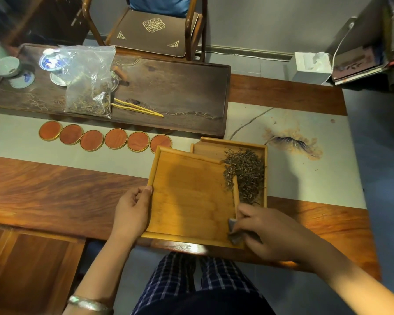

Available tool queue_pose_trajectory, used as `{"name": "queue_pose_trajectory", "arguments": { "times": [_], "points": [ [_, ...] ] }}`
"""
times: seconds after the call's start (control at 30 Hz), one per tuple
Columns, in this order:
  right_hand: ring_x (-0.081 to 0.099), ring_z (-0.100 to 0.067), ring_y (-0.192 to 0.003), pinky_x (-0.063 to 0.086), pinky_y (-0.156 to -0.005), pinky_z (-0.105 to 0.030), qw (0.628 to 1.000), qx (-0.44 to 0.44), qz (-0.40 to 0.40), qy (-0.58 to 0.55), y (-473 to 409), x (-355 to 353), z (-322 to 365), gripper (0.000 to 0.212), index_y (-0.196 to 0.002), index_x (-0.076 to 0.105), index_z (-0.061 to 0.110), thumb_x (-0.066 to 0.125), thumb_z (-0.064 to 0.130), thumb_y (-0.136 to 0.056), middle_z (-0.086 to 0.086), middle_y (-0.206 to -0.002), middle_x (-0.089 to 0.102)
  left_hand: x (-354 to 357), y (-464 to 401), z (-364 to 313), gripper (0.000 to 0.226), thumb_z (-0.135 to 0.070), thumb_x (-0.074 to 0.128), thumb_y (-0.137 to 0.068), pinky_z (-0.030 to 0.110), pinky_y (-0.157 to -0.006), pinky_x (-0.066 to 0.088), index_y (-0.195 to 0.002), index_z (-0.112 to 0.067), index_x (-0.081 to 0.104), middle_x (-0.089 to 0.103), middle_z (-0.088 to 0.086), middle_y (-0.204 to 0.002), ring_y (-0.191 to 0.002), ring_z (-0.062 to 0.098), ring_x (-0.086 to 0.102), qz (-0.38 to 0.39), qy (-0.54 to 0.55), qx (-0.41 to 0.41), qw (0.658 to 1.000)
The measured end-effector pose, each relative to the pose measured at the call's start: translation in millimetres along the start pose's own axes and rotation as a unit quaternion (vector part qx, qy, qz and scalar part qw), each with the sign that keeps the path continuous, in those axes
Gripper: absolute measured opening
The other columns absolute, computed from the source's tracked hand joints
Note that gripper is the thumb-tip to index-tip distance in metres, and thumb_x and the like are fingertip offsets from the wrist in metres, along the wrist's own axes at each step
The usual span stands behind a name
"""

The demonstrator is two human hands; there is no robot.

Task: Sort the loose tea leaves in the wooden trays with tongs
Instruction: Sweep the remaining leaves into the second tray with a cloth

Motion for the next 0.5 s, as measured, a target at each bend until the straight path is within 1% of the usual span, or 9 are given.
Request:
{"name": "queue_pose_trajectory", "arguments": {
  "times": [0.07, 0.2, 0.27, 0.33, 0.4, 0.5],
  "points": [
    [0.045, -0.007, -0.071, 0.028, -0.054, -0.02, 1.0, 0.002, 0.009, 0.027, 1.3, 4.2, -0.3, 0.022, -0.097, 0.063, 0.024, 0.045, 0.028, -0.087, 0.008, -0.095, 0.044, -0.3, 0.5, -3.8, 0.025, -0.032, 0.048, -0.098, 0.029, -0.064, 0.042, -0.09, -0.017, 0.067, 0.068, 0.004, -0.084, -0.079, 0.017, 0.062, -0.002, -0.006, 0.013, 1.0],
    [0.049, -0.014, -0.083, 0.032, -0.058, -0.024, 0.997, 0.012, 0.009, 0.07, -6.5, 15.1, -7.0, 0.028, -0.105, 0.06, 0.021, 0.039, 0.03, -0.091, 0.003, -0.102, 0.046, 2.5, 2.1, -10.2, 0.025, -0.031, 0.048, -0.098, 0.028, -0.062, 0.042, -0.09, -0.015, 0.066, 0.069, 0.004, -0.079, -0.076, 0.015, 0.062, -0.007, -0.028, 0.04, 0.999],
    [0.049, -0.016, -0.086, 0.034, -0.059, -0.024, 0.996, 0.021, 0.003, 0.091, -14.6, 20.6, -13.1, 0.028, -0.11, 0.059, 0.019, 0.039, 0.028, -0.092, 0.001, -0.104, 0.046, 4.0, 2.6, -12.2, 0.025, -0.031, 0.048, -0.097, 0.028, -0.061, 0.042, -0.09, -0.014, 0.066, 0.068, 0.004, -0.077, -0.072, 0.012, 0.061, -0.009, -0.039, 0.048, 0.998],
    [0.048, -0.016, -0.089, 0.038, -0.06, -0.025, 0.993, 0.038, -0.005, 0.115, -24.4, 22.3, -20.7, 0.028, -0.113, 0.058, 0.017, 0.042, 0.027, -0.092, 0.0, -0.107, 0.045, 4.8, 3.0, -12.7, 0.025, -0.031, 0.049, -0.097, 0.027, -0.061, 0.041, -0.09, -0.015, 0.066, 0.068, 0.001, -0.075, -0.071, 0.009, 0.061, -0.006, -0.048, 0.051, 0.998],
    [0.047, -0.016, -0.09, 0.047, -0.062, -0.028, 0.989, 0.056, -0.015, 0.134, -34.4, 20.0, -29.3, 0.028, -0.114, 0.058, 0.016, 0.045, 0.026, -0.092, -0.001, -0.108, 0.043, 4.2, 4.4, -11.0, 0.024, -0.031, 0.049, -0.097, 0.027, -0.061, 0.041, -0.09, -0.016, 0.066, 0.069, -0.002, -0.074, -0.071, 0.008, 0.061, 0.0, -0.048, 0.047, 0.998],
    [0.047, -0.017, -0.091, 0.05, -0.06, -0.028, 0.983, 0.087, -0.038, 0.158, -49.3, 14.2, -42.7, 0.027, -0.112, 0.058, 0.015, 0.047, 0.025, -0.09, -0.002, -0.107, 0.041, 1.6, 6.4, -8.1, 0.024, -0.031, 0.049, -0.097, 0.029, -0.063, 0.042, -0.091, -0.017, 0.066, 0.069, -0.001, -0.078, -0.077, 0.013, 0.063, 0.012, -0.044, 0.04, 0.998]
  ]
}}
Point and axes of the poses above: each hand's wrist, its own y-axis away from the middle knuckle, its own x-axis out of the palm, z = x × y, the point moved 1 cm from there along -y, towards the middle knuckle
